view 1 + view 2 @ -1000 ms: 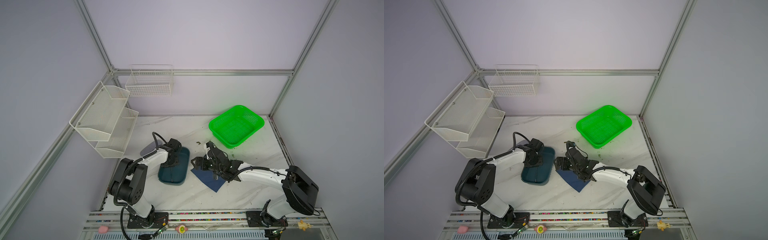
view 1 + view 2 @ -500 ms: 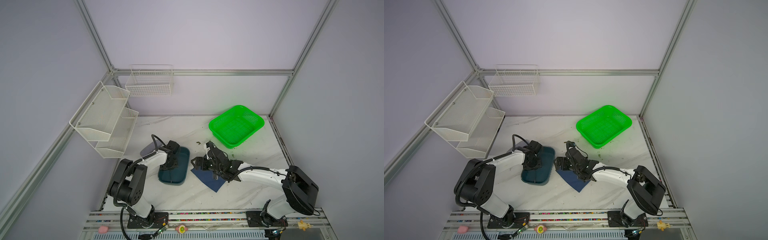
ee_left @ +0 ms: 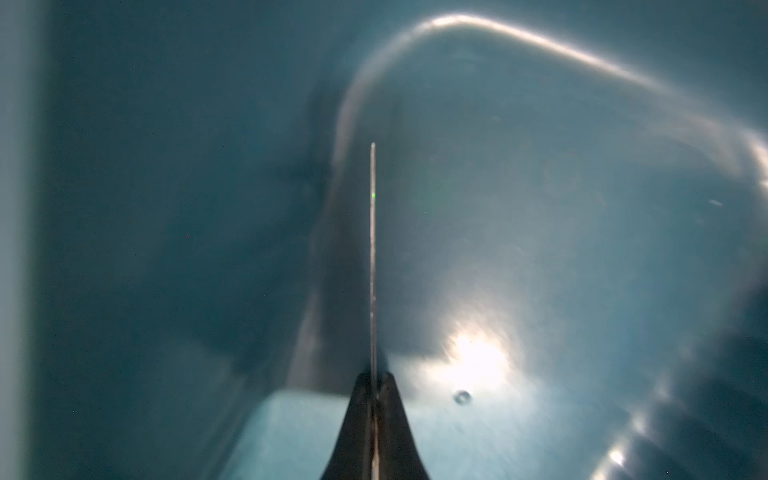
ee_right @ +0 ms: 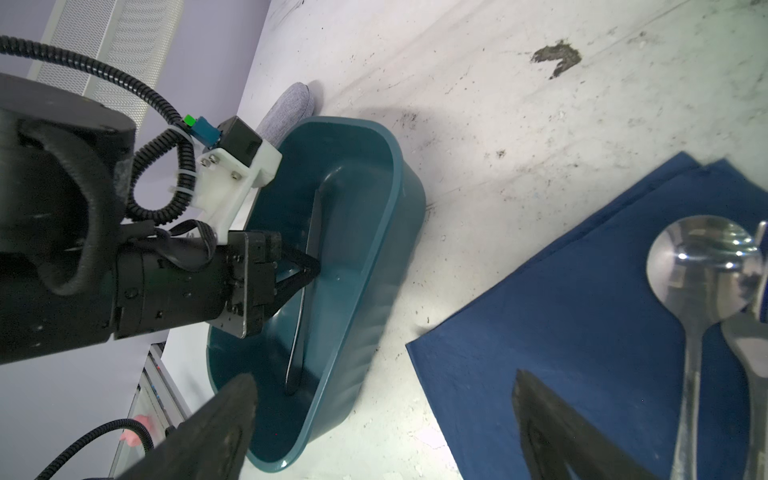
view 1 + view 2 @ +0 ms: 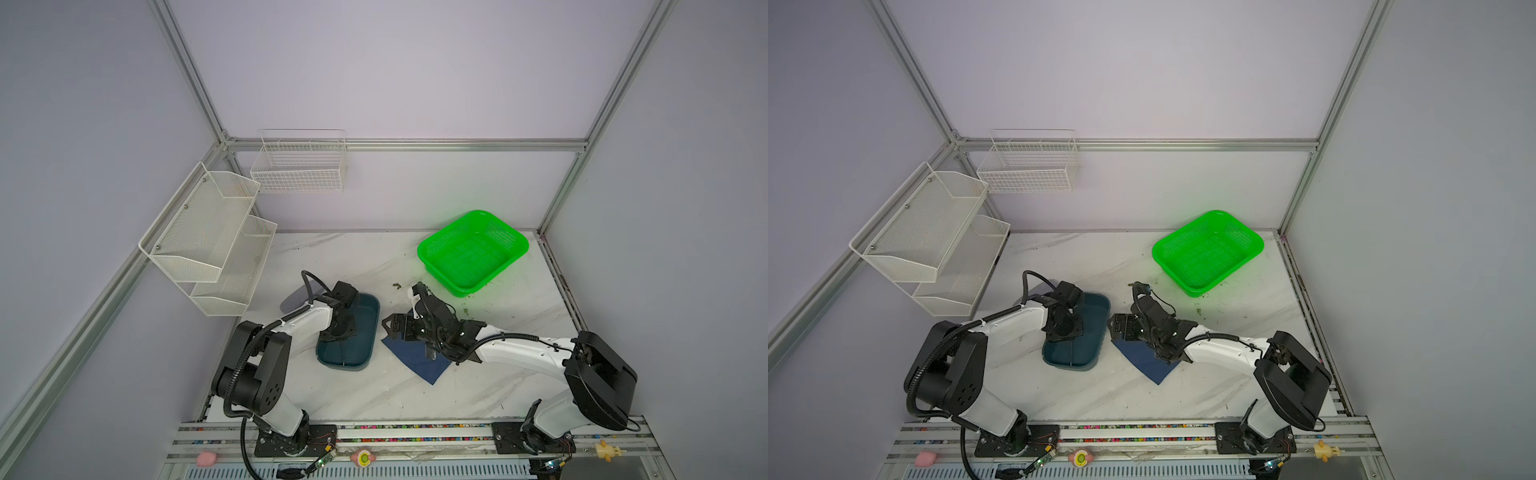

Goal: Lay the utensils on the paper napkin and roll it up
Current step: 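Lift the knife out of the tray with the left gripper while the right gripper rises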

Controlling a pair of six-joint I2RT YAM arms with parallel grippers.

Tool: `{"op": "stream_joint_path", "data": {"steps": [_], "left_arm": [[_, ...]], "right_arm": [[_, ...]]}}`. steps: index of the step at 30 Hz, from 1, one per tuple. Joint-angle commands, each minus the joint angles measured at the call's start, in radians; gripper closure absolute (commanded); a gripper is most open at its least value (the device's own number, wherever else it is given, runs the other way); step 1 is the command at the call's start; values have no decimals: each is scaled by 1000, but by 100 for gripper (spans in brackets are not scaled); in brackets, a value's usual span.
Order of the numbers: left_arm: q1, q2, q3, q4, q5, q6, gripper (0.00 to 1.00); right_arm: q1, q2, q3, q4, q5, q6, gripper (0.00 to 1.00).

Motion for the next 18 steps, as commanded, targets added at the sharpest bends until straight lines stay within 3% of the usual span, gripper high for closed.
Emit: {"op": "stream_joint_path", "data": {"steps": [1, 10, 18], "left_arm": [[5, -92, -20, 7, 67, 8, 100], [8, -222, 12, 9, 155, 30, 100], [11, -370, -19, 86, 264, 36, 100]], "right_arm": [[4, -22, 9, -21, 38, 10, 3], [3, -90, -37, 34, 109, 19, 4], [4, -249, -154, 154, 230, 61, 7]]}}
